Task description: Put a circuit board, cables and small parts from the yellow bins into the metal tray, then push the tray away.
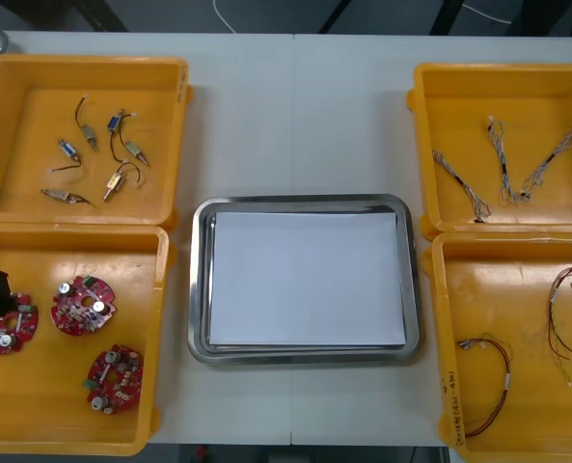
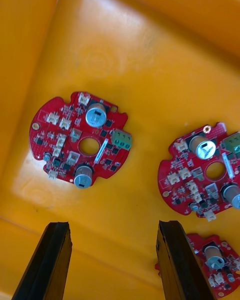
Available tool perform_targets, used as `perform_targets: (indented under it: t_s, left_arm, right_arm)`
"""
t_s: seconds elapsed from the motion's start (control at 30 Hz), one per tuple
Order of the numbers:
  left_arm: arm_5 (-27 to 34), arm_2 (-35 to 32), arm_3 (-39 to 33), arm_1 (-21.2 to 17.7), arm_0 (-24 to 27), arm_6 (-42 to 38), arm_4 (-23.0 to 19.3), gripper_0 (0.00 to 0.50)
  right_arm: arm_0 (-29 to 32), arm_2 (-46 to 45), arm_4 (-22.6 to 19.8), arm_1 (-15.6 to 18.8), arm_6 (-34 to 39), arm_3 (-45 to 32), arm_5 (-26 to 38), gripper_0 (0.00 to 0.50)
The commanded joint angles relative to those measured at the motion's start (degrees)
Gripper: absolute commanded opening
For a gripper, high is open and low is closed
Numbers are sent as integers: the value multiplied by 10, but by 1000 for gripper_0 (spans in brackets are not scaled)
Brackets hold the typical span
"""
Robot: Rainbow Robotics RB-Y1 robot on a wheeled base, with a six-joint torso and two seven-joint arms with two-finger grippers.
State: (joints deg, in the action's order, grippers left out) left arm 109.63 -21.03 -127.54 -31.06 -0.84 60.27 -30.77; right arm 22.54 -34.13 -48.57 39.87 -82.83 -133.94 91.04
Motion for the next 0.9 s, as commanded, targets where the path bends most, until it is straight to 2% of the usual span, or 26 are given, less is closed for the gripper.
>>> perform_targets:
  t_s: [0.03,0.33,0.73,0.9]
  left_arm:
    - [4,7,-5,15,-29,-29,16,500]
    - [-42,24,19,23,-54,-37,25,500]
    - [-89,39,56,24,-56,-30,49,500]
    - [-100,49,68,23,-56,-29,63,500]
  right_arm:
    - [14,15,1,-21,-3,21,-24,500]
    - [14,44,3,-22,-22,64,-70,500]
    - [12,93,11,-20,-47,136,-128,500]
    - [14,103,18,-20,-59,141,-132,500]
